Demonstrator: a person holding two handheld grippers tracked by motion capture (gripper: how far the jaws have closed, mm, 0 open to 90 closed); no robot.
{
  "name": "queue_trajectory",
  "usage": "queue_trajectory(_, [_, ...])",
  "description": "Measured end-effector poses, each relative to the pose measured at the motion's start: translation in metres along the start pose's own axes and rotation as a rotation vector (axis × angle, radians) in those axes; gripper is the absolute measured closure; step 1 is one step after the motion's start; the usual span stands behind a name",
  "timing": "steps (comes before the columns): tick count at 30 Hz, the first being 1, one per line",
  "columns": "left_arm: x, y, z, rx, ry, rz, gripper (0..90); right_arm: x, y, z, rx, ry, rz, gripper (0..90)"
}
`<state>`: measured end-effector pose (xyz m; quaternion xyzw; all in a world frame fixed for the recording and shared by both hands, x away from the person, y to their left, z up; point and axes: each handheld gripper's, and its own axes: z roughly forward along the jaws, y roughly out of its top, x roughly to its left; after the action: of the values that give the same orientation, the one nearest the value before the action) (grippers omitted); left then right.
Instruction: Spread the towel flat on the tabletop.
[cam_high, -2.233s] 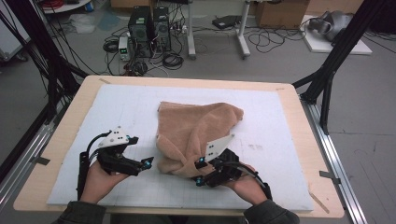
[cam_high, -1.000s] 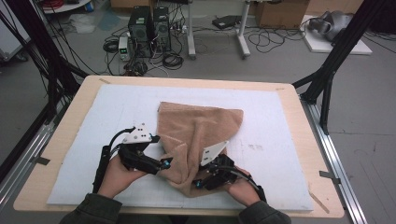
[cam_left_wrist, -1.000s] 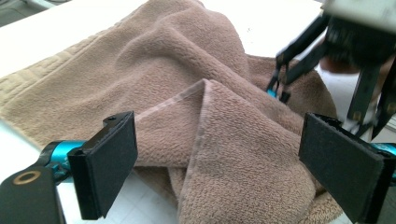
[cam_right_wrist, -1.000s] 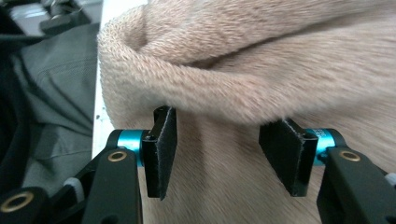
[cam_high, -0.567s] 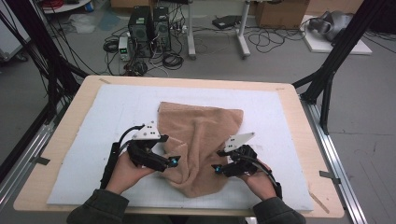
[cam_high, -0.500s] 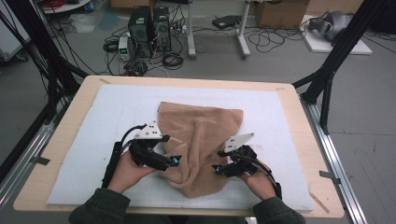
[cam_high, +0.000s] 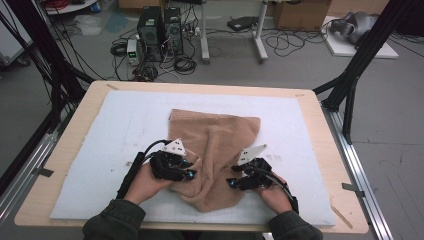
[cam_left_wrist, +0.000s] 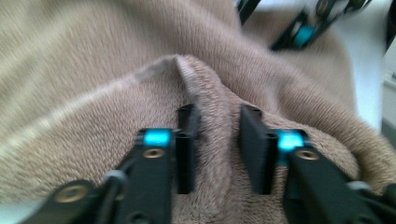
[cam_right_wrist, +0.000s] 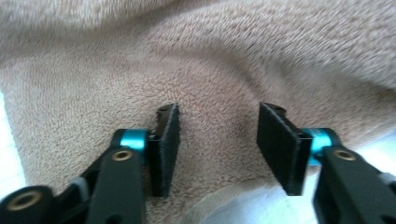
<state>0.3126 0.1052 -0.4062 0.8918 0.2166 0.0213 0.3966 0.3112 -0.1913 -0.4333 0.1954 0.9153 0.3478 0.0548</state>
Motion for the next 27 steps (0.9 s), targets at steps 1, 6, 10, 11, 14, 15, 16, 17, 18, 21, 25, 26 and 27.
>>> queue_trajectory(1, [0.002,-0.004,0.0,-0.004,-0.01,-0.008,78.1,0.0,-0.001,0.002,0.001,0.011,-0.007,58.0])
queue_trajectory(6, [0.001,-0.019,-0.011,-0.036,0.035,-0.026,83.5,0.001,-0.006,0.0,-0.023,0.051,0.003,80.3])
queue_trajectory(10, [-0.007,-0.037,-0.033,-0.079,0.092,-0.037,83.8,0.007,-0.004,-0.006,-0.023,0.044,-0.031,85.1])
queue_trajectory(11, [-0.009,-0.043,-0.039,-0.091,0.106,-0.045,83.8,0.009,-0.004,-0.008,-0.023,0.044,-0.03,85.4])
queue_trajectory(14, [-0.014,-0.062,-0.056,-0.128,0.134,-0.075,84.0,0.018,-0.006,-0.014,-0.026,0.053,-0.05,85.9])
queue_trajectory(15, [-0.016,-0.067,-0.059,-0.131,0.139,-0.081,84.0,0.021,-0.007,-0.016,-0.027,0.055,-0.057,85.9])
queue_trajectory(16, [-0.019,-0.074,-0.064,-0.141,0.144,-0.092,84.0,0.023,-0.008,-0.018,-0.027,0.056,-0.056,86.0])
queue_trajectory(17, [-0.022,-0.079,-0.066,-0.146,0.144,-0.099,84.1,0.027,-0.01,-0.022,-0.028,0.059,-0.056,86.0])
queue_trajectory(18, [-0.024,-0.084,-0.068,-0.147,0.144,-0.103,84.1,0.03,-0.011,-0.024,-0.032,0.059,-0.054,86.0])
queue_trajectory(21, [-0.034,-0.097,-0.071,-0.142,0.141,-0.113,84.2,0.036,-0.017,-0.033,-0.043,0.056,-0.059,86.0])
queue_trajectory(25, [-0.041,-0.107,-0.073,-0.137,0.124,-0.115,83.4,0.044,-0.027,-0.045,-0.05,0.065,-0.044,86.1])
queue_trajectory(26, [-0.042,-0.108,-0.074,-0.141,0.114,-0.115,83.4,0.044,-0.027,-0.045,-0.05,0.065,-0.044,86.1])
queue_trajectory(27, [-0.042,-0.108,-0.075,-0.145,0.108,-0.118,75.9,0.045,-0.028,-0.048,-0.051,0.068,-0.044,87.9])
